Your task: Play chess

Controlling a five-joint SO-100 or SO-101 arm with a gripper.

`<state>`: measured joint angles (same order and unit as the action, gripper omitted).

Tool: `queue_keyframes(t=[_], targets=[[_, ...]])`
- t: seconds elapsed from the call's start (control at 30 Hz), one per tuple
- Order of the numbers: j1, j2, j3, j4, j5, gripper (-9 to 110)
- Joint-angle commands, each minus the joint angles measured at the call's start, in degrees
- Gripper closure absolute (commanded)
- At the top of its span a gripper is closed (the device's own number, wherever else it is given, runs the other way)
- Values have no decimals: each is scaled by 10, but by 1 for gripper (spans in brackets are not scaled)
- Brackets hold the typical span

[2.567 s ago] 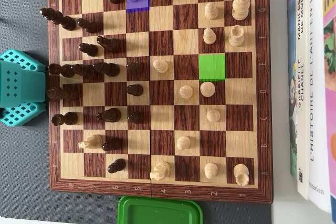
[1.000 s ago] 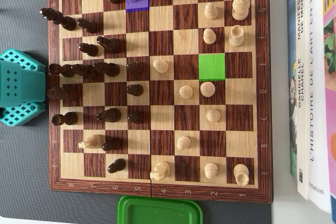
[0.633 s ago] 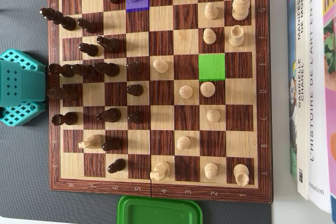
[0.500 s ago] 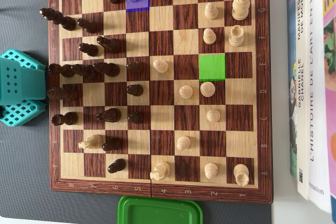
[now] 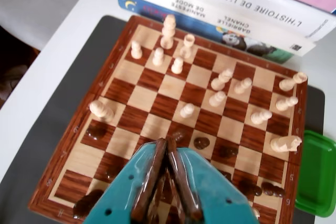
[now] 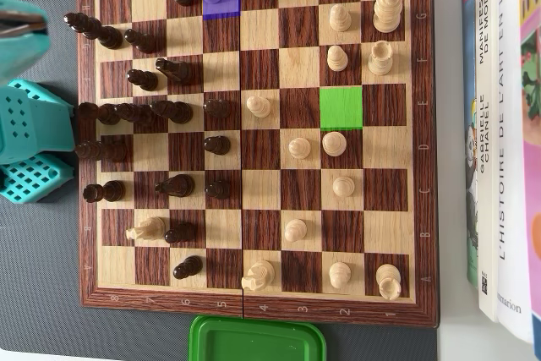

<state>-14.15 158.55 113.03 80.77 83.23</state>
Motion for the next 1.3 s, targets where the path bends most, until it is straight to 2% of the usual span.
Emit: queue_keyframes(t=[0.0, 0.97, 1.17, 1.27], targets=[[-9, -37, -66, 47, -4, 98], [-31, -247, -374, 71, -24, 98], [-61, -324, -462, 169, -14, 98], [-93, -352, -464, 169, -11, 98]])
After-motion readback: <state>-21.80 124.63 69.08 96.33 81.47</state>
